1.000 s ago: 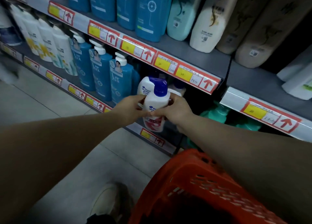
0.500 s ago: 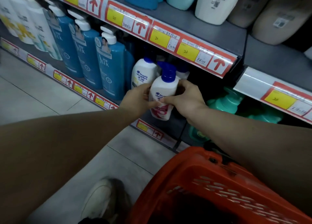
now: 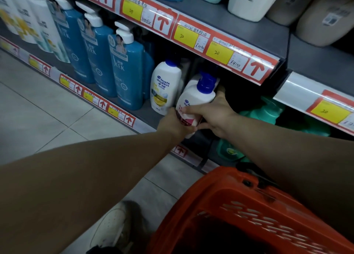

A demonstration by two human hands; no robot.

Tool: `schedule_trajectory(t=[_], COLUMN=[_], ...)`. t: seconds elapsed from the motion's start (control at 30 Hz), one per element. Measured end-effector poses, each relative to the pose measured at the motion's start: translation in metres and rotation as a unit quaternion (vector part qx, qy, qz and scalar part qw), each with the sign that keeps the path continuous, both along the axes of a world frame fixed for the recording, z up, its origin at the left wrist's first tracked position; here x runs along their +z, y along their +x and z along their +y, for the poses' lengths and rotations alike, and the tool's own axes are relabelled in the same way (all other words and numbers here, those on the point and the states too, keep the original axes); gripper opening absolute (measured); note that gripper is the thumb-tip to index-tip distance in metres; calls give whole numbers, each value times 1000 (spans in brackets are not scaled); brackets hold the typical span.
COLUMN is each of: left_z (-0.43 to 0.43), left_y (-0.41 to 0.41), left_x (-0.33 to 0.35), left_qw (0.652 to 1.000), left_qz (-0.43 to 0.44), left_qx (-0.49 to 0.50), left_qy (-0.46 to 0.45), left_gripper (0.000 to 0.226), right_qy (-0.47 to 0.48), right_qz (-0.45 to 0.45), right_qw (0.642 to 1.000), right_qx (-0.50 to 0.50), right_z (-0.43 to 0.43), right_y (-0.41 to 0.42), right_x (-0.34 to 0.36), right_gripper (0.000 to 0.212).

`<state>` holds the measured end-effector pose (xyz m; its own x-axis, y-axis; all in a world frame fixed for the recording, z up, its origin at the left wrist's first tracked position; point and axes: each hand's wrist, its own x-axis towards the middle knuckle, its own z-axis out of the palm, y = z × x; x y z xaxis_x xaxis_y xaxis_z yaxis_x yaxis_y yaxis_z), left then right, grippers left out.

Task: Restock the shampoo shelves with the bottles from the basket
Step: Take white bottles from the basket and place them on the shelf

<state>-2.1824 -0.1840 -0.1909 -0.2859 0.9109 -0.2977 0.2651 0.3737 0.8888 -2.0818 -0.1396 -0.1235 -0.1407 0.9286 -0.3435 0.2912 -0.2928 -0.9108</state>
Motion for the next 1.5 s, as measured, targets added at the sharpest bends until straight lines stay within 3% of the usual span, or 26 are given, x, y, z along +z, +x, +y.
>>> schedule_trajectory(t=[0.27,0.5,0.8,0.97,1.13,1.23,1.37,1.5], left_z=[7,16,22,12,-10,-30,-66,-108], left_y=[7,8,9,2,-10,-10,2,30], left_x=[-4,1,3,7,54,98,147,192], left_qw=[998,998,998,997,992,994,997,994], left_qz=[-40,-6,18,62,110,98,78,84], left_qx=[52,56,64,12,-3,2,-2,-64], left_qy=[13,20,0,-49,-66,-52,-17,16], left_gripper=[67,59,63,53,41,48,60,55], right_qy=[-24,-36,-12,-11,-18,22,64,99], right_qz=[-13,-9,-15,-66,-114,-134,-139,-123], right_qw=[999,997,999,997,992,985,980,980], right_qx=[37,67,25,25,54,108,130,118], right_z=[11,25,25,11,-25,-50,-89,-133], right_y=[6,2,2,10,24,35,62,102], right_x=[1,1,-5,4,39,76,130,169], right_gripper=[75,42,64,69,47,30,23,3])
